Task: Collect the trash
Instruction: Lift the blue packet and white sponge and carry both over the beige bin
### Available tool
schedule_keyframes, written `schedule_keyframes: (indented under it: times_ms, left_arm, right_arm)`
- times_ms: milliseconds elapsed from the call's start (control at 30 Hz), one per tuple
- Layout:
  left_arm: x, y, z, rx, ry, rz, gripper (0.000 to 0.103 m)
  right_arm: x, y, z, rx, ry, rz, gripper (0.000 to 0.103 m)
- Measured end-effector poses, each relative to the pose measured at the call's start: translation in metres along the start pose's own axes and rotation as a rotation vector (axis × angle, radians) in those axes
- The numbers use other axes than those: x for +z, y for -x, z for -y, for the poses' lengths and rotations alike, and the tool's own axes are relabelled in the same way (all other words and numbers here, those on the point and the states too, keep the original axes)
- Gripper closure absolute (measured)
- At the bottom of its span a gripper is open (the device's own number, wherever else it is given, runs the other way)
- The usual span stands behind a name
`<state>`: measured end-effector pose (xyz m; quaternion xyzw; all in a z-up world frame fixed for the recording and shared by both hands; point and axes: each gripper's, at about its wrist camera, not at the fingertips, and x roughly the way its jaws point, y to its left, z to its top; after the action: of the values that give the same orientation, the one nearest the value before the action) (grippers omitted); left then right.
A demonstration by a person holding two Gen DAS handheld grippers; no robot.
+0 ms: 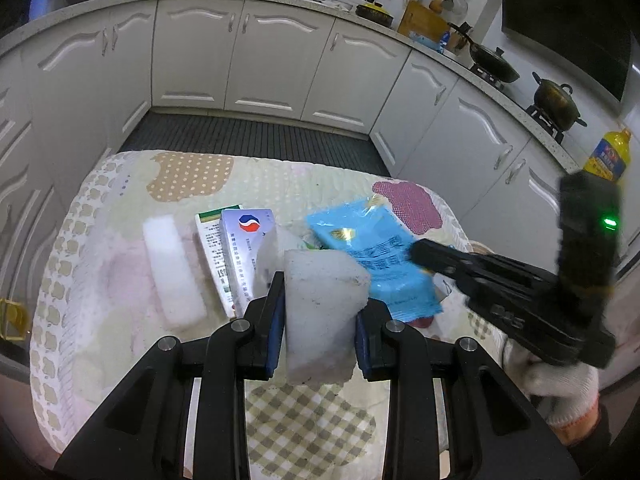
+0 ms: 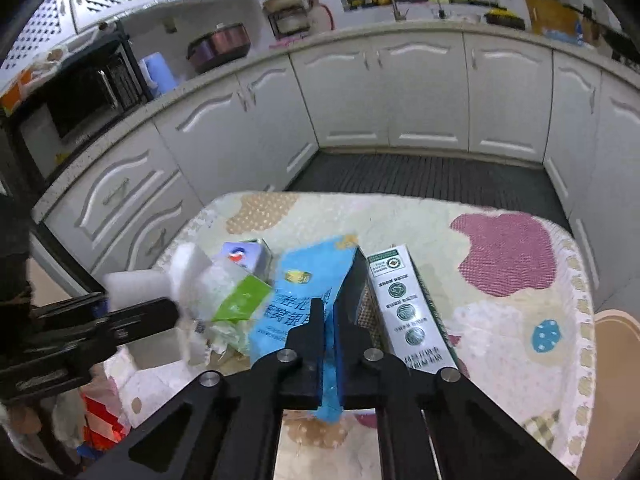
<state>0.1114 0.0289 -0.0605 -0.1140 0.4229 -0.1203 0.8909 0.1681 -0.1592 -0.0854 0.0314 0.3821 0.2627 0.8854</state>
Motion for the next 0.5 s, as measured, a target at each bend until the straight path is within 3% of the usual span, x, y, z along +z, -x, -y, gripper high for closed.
schedule_keyframes:
  times_ms: [500]
  left_arm:
    - [-0.011, 0.008, 0.016, -0.002, -0.029, 0.007, 0.076]
  right_arm:
    - [-0.028, 0.067, -0.007, 0.023, -0.017, 0.109, 0.102]
